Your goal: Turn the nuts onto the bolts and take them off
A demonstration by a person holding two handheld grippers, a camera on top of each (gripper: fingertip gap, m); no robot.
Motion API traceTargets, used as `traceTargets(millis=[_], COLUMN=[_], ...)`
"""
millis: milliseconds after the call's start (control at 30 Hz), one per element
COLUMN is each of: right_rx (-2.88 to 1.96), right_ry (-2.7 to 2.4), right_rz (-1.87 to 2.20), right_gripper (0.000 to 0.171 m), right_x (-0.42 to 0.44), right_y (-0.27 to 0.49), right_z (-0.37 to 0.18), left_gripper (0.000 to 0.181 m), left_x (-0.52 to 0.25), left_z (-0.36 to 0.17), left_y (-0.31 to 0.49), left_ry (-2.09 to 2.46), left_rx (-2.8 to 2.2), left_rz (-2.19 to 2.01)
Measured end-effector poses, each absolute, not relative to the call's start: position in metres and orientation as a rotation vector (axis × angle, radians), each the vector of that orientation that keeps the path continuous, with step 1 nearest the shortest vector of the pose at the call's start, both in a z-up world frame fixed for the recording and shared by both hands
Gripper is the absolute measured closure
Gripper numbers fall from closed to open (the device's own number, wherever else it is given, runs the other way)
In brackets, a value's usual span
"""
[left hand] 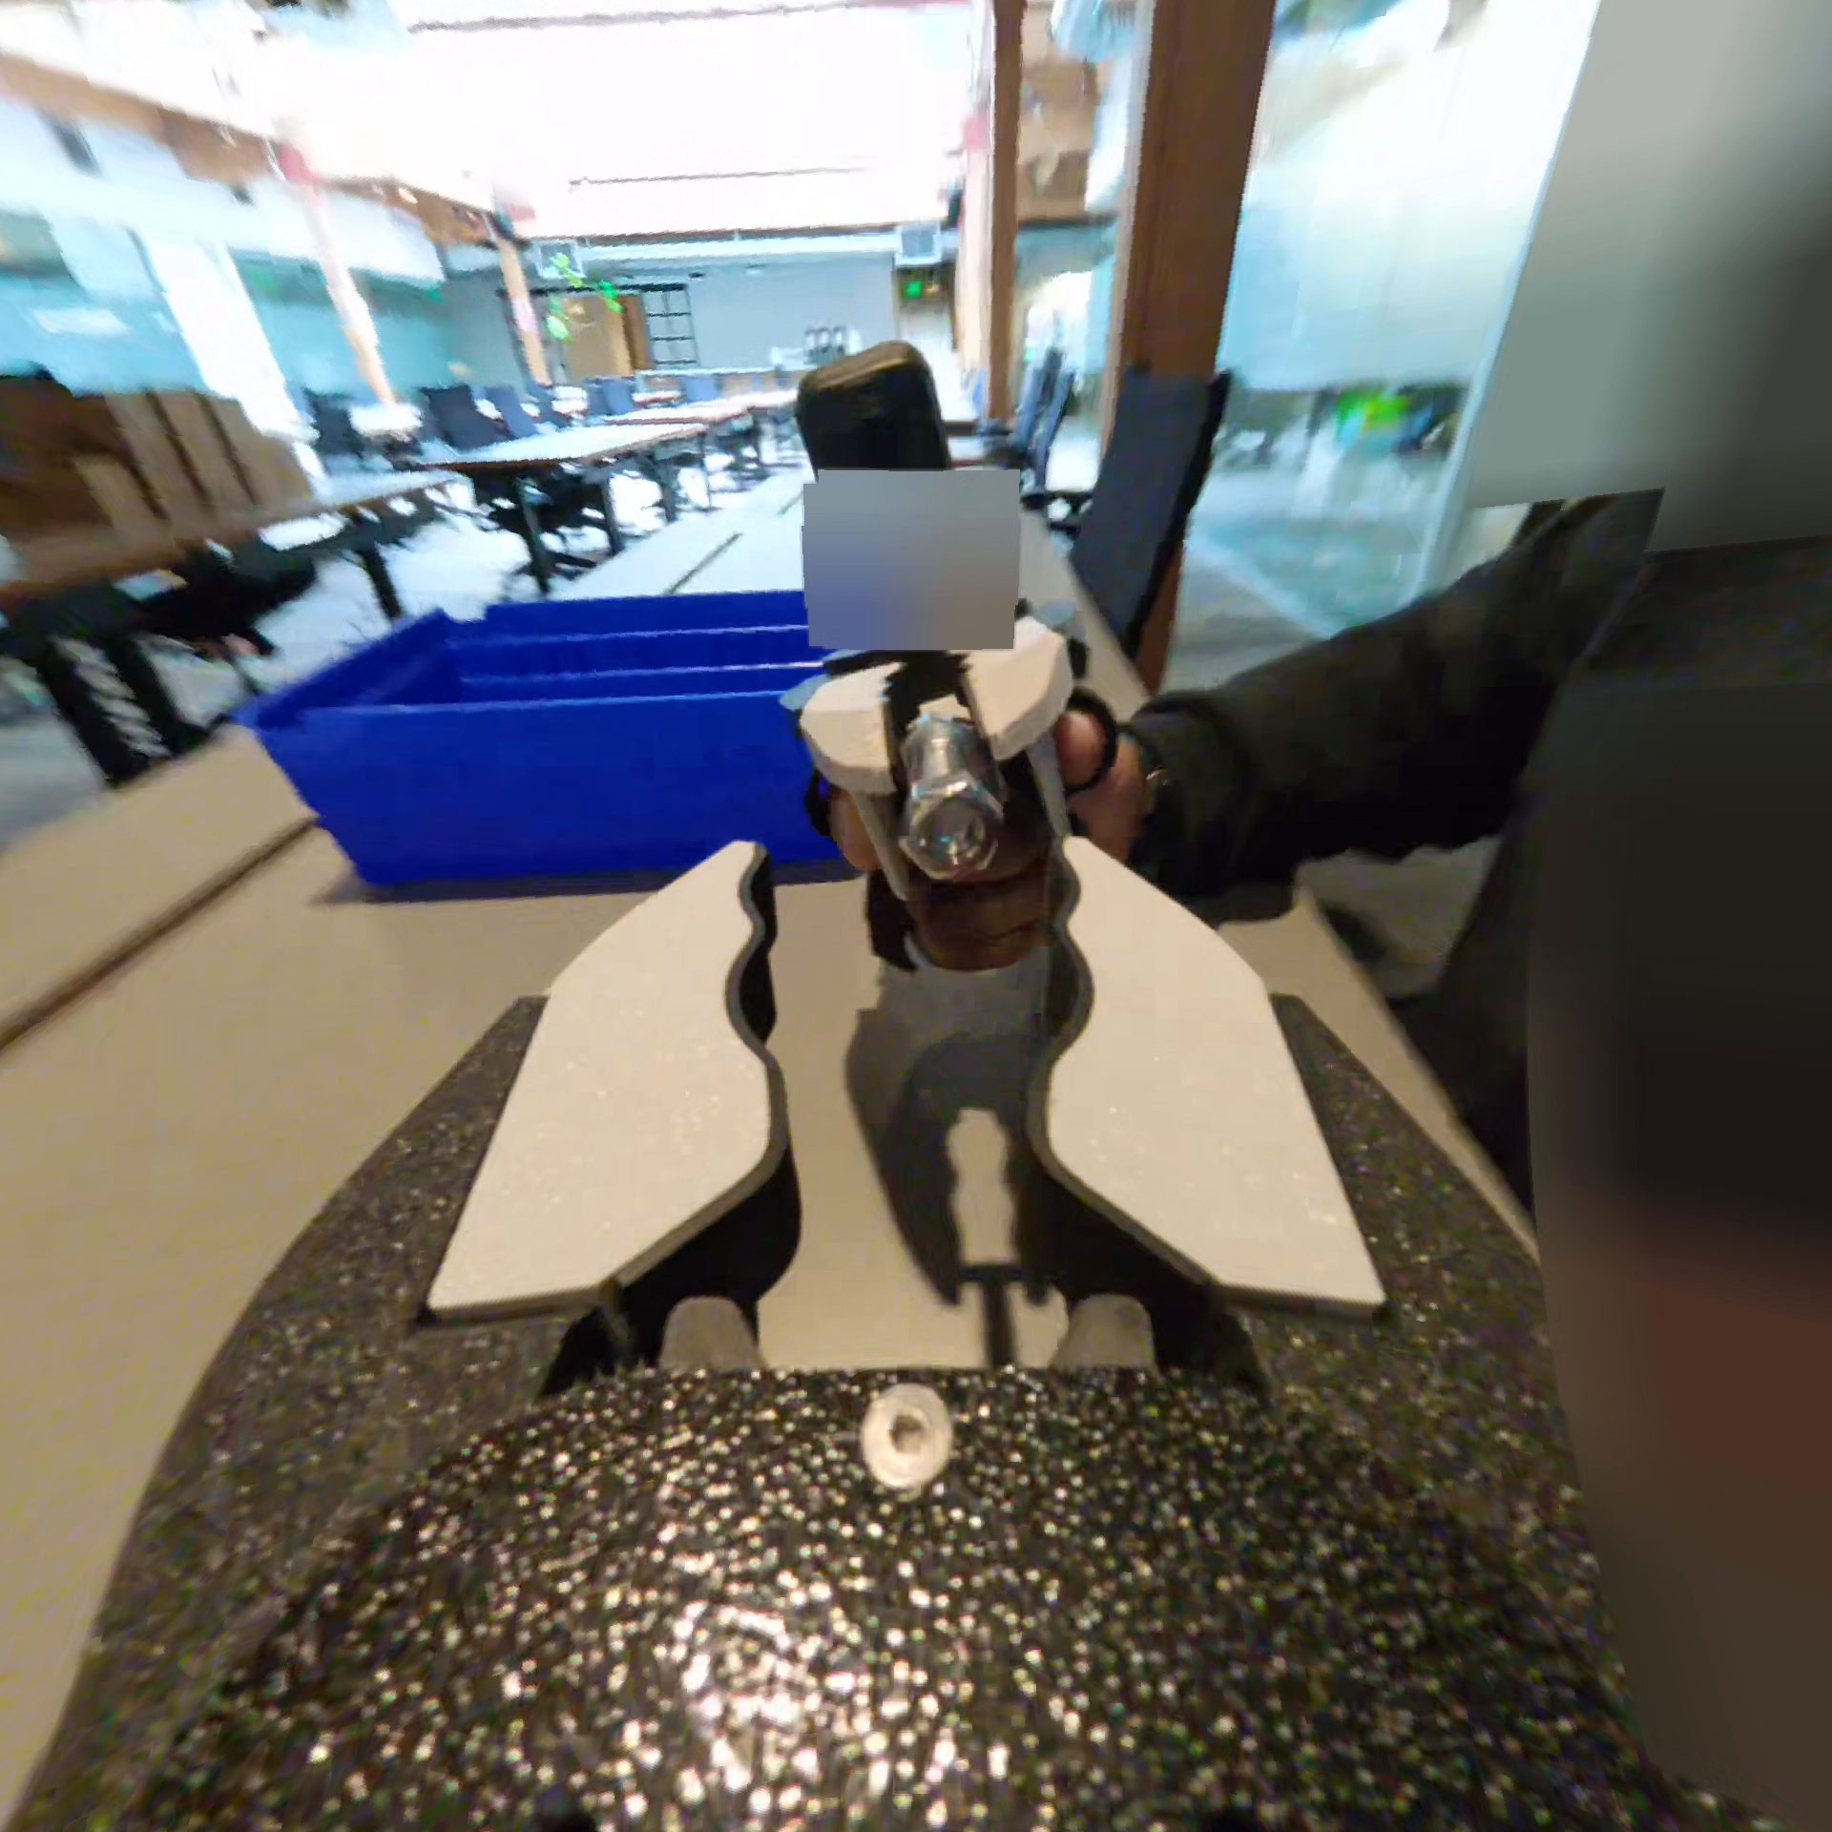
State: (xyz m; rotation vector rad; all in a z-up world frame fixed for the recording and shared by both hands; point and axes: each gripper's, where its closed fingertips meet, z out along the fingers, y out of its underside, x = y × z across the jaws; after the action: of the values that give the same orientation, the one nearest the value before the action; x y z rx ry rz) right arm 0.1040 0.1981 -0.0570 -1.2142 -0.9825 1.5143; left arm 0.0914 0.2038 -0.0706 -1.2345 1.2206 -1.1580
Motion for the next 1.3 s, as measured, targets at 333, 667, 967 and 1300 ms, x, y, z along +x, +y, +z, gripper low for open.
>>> traceTargets(millis=[333,667,967,1300], right_rx=[-1.235,-1.257,-1.203,-1.12], right_ry=[-1.005,-0.94,-0.934,-0.967], right_rz=[1.49,1.626,1.531,1.371], right_gripper=[0.154,0.154,0.154,0.154], right_x=[0.102,0.098,0.102,0.11], right_y=[0.198,0.197,0.197,0.197], right_z=[-0.061,-0.064,-0.056,-0.045], left_gripper=[0.151,0.162,0.113,0.14], left_x=[0.095,0.091,0.097,0.091], left_z=[-0.073,-0.082,-0.071,-0.061], left_y=[0.194,0.203,0.197,0.198], left_ry=[1.255,1.441,1.317,1.076], left_rx=[-1.226,-0.803,-0.999,-1.237], left_rz=[-1.24,-0.184,-0.705,-1.518])
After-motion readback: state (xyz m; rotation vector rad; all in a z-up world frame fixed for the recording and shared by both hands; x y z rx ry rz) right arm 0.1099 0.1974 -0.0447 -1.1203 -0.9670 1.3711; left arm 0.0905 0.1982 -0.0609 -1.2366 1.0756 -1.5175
